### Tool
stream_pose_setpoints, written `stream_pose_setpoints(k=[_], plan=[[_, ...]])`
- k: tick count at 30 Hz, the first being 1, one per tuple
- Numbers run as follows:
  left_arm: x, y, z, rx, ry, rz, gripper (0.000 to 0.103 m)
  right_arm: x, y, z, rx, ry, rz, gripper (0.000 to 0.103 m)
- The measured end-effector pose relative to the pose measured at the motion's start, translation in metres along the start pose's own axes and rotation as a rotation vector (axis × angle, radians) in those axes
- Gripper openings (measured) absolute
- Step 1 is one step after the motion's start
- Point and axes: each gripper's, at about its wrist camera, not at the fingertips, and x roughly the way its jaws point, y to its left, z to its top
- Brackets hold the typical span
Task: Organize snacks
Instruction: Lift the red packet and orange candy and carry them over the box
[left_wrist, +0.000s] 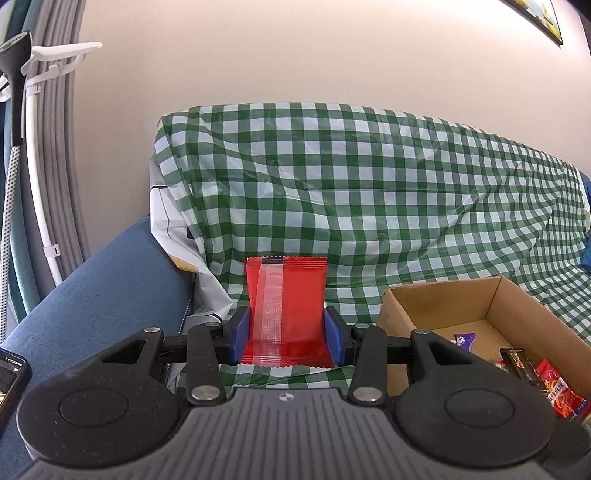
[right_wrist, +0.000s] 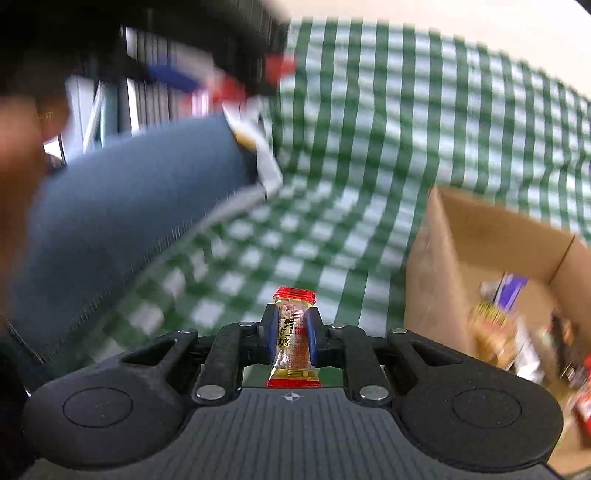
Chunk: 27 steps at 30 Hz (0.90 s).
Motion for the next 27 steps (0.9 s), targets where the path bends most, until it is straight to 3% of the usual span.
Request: stream_pose_setpoints(k=[5, 9, 13, 18, 27], plan=[[-0.003, -0.016, -0.003, 0.044, -0.007, -0.005, 0.047, -0.040, -0.038, 0.032, 0.037, -0.073, -0.009, 0.017], [-0.005, -0.030, -0.006, 0.089, -0.012, -0.008, 0.047, -0.073, -0.074, 0.037, 0.006, -0.130, -0.046, 0.017], [-0.006, -0.043, -0.008, 0.115, -0.016, -0.018, 0.047, -0.093, -0.116, 0.027, 0.009, -0.175, -0.110, 0.017], [-0.004, -0.062, -0.011, 0.149, -0.022, -0.033, 0.047, -0.093, -0.160, 0.001, 0.148, -0.148, -0.181, 0.017], [-0.007, -0.088, -0.013, 0.190, -0.057, -0.080, 0.047, -0.107, -0.193, -0.013, 0.223, -0.168, -0.234, 0.017]])
